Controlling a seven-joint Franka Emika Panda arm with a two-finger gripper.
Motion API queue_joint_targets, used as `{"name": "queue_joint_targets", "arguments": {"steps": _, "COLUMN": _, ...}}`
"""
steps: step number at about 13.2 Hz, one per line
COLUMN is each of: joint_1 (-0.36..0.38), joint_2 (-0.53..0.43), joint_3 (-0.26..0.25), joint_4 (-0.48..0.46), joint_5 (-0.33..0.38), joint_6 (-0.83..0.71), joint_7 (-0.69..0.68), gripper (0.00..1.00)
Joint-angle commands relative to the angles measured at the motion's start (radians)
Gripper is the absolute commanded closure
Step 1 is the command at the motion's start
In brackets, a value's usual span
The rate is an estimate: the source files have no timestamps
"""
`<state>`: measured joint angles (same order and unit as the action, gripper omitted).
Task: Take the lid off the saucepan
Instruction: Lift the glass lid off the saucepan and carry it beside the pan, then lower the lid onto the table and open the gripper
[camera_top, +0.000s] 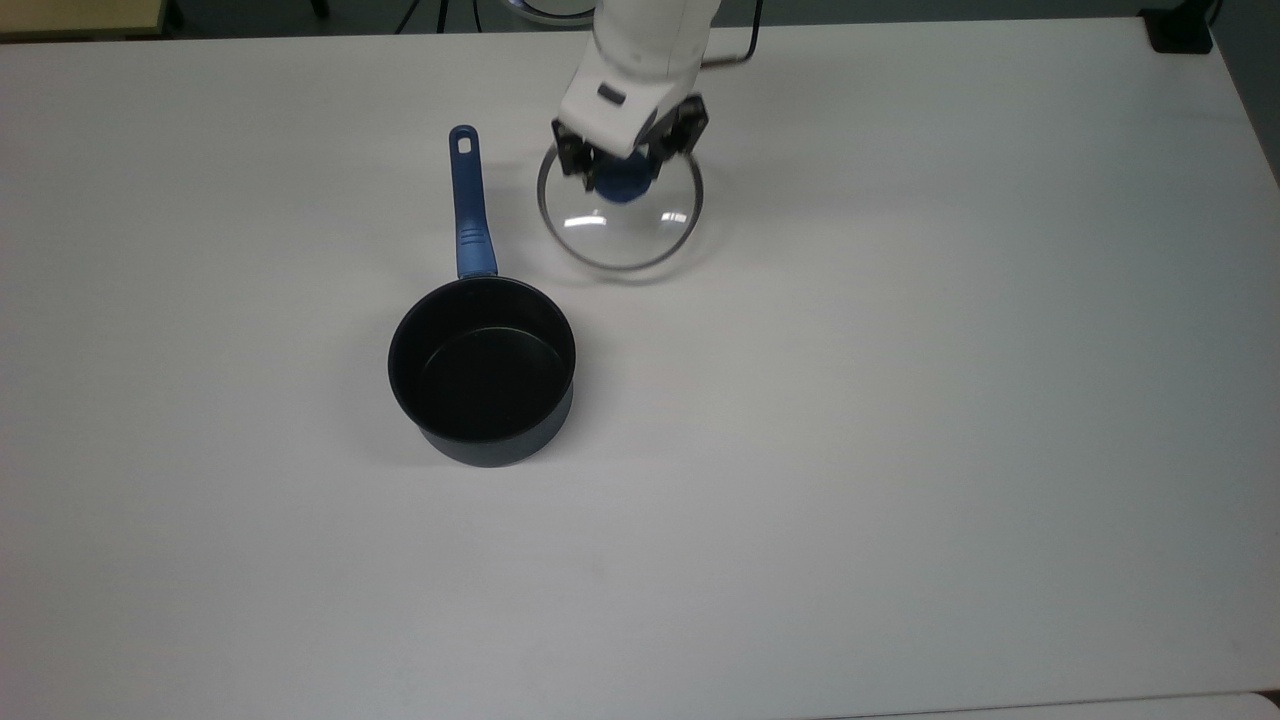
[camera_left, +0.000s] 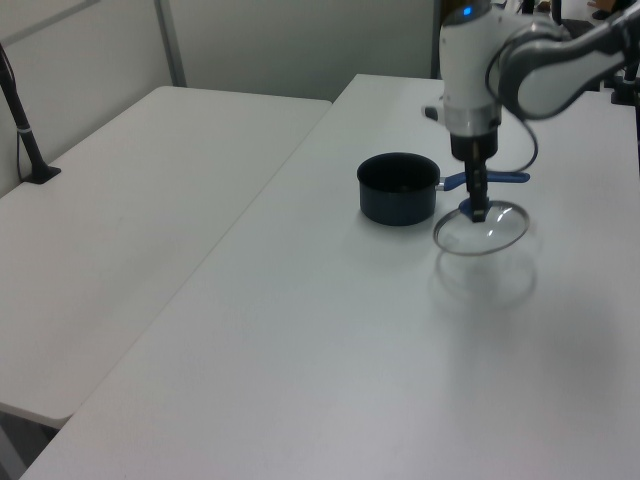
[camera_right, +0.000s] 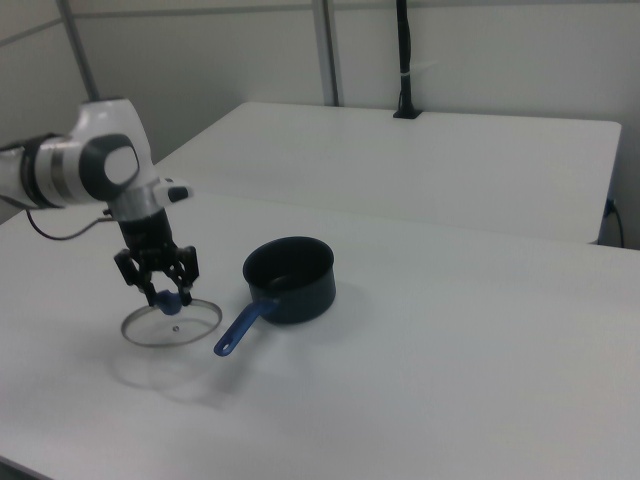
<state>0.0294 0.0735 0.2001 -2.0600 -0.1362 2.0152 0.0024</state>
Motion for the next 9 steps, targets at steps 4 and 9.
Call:
{"name": "queue_joint_targets", "arguments": {"steps": 4, "joint_1": 0.001, "joint_2": 0.085, "joint_3": 0.010, "joint_4": 0.007, "joint_5": -0.095, "joint_6": 0.084, "joint_7": 0.192, "gripper": 0.23}}
{"name": "queue_joint_targets", "arguments": {"steps": 9, "joint_1": 0.001, "joint_2": 0.029, "joint_3": 0.025, "joint_4": 0.272, "joint_5": -0.047, "joint_6": -0.189, "joint_7": 0.258, "gripper": 0.00}}
